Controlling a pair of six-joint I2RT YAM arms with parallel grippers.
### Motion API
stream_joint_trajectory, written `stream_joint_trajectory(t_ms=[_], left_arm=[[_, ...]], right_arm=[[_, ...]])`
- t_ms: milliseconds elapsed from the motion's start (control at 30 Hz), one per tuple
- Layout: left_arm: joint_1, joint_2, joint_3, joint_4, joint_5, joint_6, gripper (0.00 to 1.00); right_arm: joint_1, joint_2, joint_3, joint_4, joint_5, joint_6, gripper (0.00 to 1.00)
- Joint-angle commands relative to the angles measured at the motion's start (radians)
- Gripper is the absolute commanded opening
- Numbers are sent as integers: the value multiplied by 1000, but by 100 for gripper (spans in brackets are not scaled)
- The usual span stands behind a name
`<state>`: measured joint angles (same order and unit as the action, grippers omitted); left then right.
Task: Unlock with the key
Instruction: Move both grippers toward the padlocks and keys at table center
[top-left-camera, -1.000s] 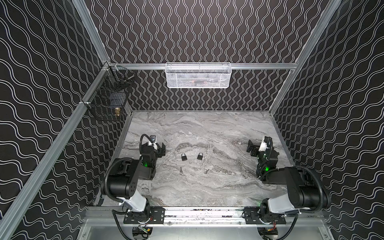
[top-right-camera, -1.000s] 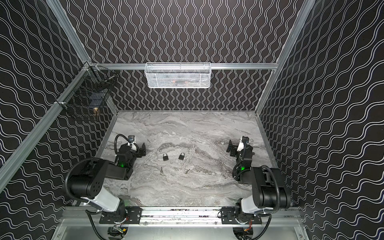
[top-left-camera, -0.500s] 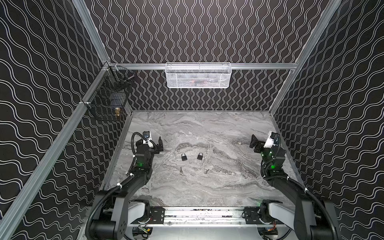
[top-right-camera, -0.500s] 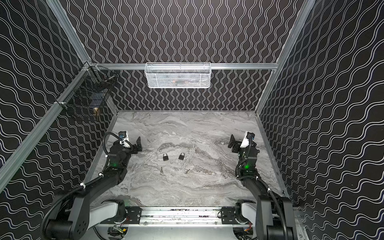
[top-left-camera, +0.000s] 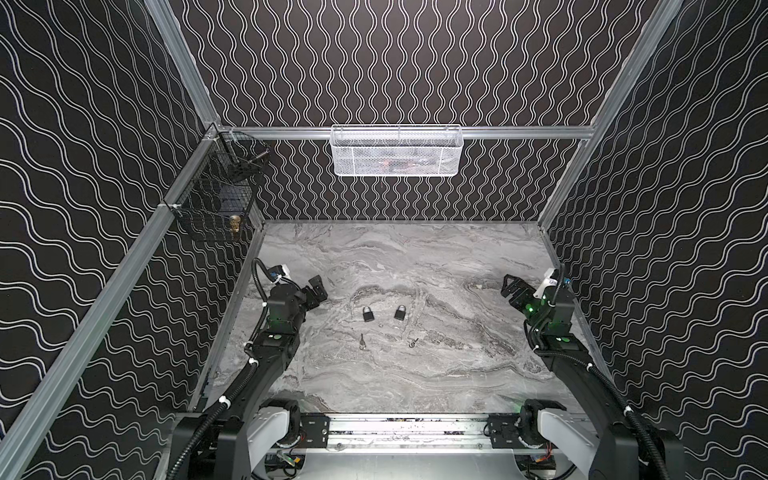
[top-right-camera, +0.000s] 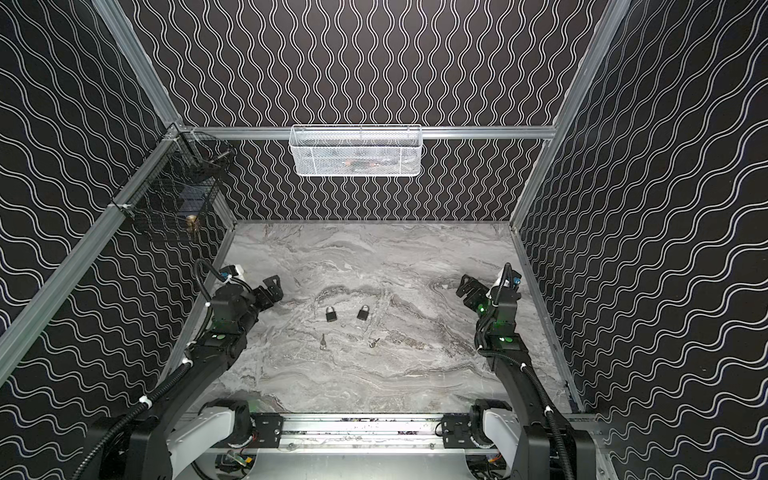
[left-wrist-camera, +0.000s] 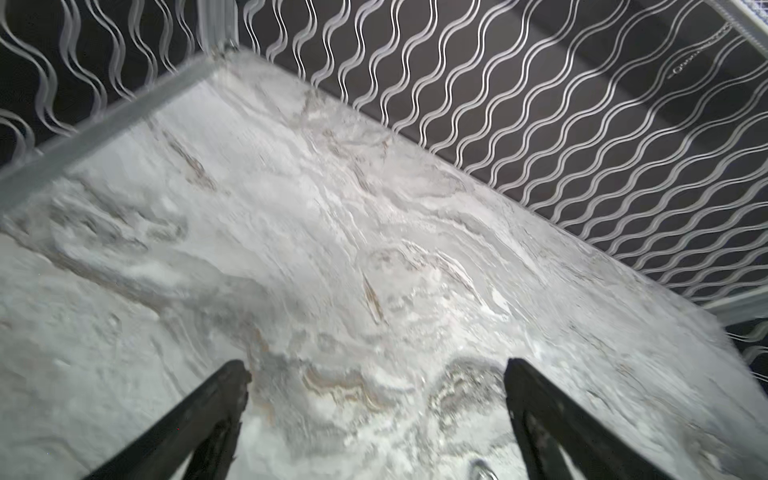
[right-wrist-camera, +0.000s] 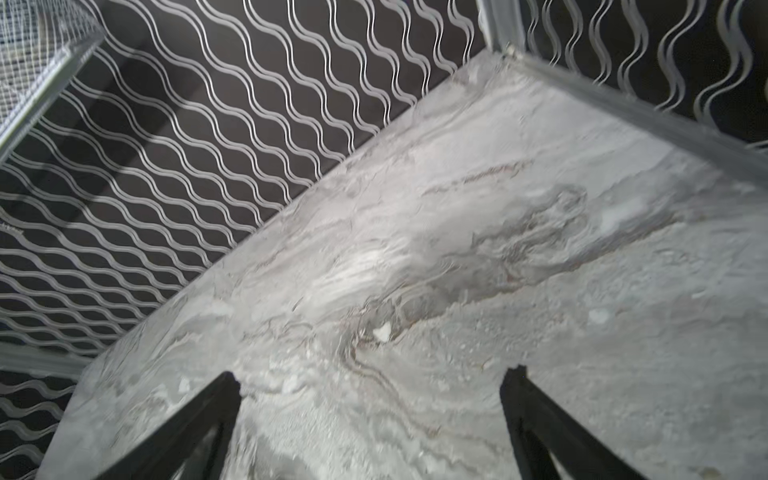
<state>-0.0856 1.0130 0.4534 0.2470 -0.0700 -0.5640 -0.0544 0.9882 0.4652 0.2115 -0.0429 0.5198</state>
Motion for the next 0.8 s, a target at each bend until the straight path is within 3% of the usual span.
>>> stream_joint_trajectory(t_ms=[0, 167, 300, 767], left_arm=[[0, -19, 8, -41, 71, -89, 99], [-6, -34, 7, -57, 206, -127, 99], [-46, -25, 9, -78, 284, -142, 99], [-299, -44, 35, -249, 252, -129, 99]], right_arm=[[5, 4, 20, -78, -115, 23, 99], [55, 48, 63, -151, -167, 20, 99], [209, 93, 134, -261, -92, -14, 99], [645, 326, 293, -467, -41, -32, 97]])
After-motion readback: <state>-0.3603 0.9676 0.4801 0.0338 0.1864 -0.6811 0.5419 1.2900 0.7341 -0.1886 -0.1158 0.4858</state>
